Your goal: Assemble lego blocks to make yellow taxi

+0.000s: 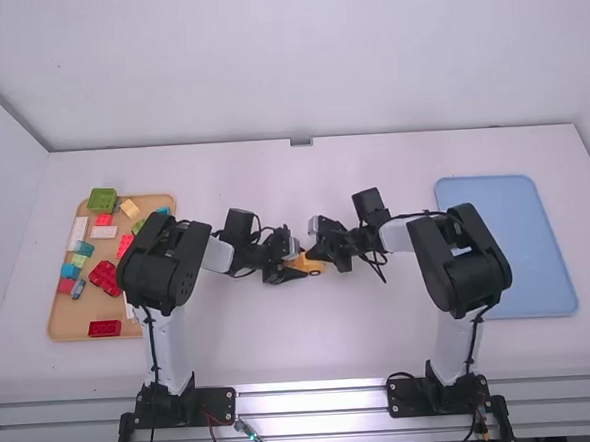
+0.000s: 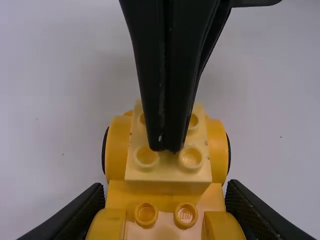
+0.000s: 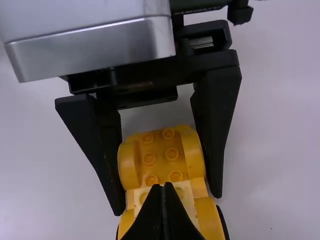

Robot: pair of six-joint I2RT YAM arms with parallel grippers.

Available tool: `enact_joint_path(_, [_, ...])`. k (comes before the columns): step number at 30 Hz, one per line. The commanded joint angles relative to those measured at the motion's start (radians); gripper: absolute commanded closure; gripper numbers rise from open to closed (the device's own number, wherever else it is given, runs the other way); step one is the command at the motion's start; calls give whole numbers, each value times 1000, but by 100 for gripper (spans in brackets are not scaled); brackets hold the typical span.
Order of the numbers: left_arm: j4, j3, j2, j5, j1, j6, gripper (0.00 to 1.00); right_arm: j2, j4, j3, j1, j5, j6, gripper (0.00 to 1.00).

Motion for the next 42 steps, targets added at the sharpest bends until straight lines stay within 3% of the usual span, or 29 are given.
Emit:
enact_joint_path(1, [5, 2, 22, 19, 2, 15, 48, 50, -39, -23, -2, 139, 12, 100])
enact_joint_path(11, [6, 2, 22, 26, 2, 15, 48, 93, -22, -22, -2, 138, 7, 100])
enact_joint_path(23, [9, 2, 22, 26, -5, 16, 46, -41, -30, 111, -3, 55, -14, 98])
enact_joint_path(24, [9, 2, 22, 26, -5, 16, 47, -51, -26, 117, -3, 55, -11, 88])
enact_joint_path(25, [8, 2, 22, 26, -5, 16, 46, -65, -24, 122, -3, 59, -10, 64])
enact_joint_path(26, [9, 2, 22, 26, -2, 16, 45, -83, -24, 126, -4, 65, -10, 29])
enact_joint_path(27, [8, 2, 22, 26, 0, 16, 44, -101, -27, 126, -5, 73, -10, 1])
enact_joint_path(29, [9, 2, 22, 26, -6, 16, 42, -138, -51, 126, -13, 95, -10, 1])
enact_joint_path(31, [8, 2, 22, 23, -8, 15, 34, -167, -82, 126, -17, 118, -10, 1])
enact_joint_path(33, [8, 2, 22, 26, -7, 15, 7, -180, -96, 126, -24, 144, -11, 1])
enact_joint_path(34, [8, 2, 22, 26, -7, 15, 1, -181, -100, 126, -28, 149, -11, 1])
enact_joint_path(42, [-54, 2, -20, 18, 19, 16, 1, -181, -100, 126, -50, 154, 43, 1])
